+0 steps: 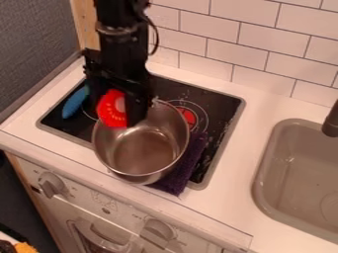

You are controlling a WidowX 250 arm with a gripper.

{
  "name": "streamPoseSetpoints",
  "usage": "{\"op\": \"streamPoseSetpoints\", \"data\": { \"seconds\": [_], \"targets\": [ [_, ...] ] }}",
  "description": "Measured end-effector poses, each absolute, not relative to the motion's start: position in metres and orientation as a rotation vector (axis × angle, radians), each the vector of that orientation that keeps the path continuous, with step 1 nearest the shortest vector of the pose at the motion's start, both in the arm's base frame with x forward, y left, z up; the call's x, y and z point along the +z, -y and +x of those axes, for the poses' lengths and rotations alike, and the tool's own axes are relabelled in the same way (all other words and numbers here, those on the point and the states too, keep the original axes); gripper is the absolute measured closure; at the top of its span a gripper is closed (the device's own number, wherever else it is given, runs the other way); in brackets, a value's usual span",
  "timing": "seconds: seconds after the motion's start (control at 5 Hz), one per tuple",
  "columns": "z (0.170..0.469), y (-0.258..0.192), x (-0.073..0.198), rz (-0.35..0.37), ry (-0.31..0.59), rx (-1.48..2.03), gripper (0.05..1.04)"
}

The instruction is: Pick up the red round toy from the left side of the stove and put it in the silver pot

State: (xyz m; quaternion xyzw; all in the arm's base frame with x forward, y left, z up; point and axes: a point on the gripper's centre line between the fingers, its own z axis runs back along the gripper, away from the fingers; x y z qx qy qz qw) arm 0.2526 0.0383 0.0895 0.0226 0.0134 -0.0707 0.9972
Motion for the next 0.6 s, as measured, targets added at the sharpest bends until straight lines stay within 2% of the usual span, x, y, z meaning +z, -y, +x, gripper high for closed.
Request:
{"op": "streamPoseSetpoints", "data": {
  "seconds": [0.2,0.6],
  "targets": [
    [0.2571,-0.0461,0.087,0.045,-0.03,-0.088,0.068],
    [0.2569,-0.0465,0.0916,0.043,-0.041,-0.088,0.077]
  ]
}}
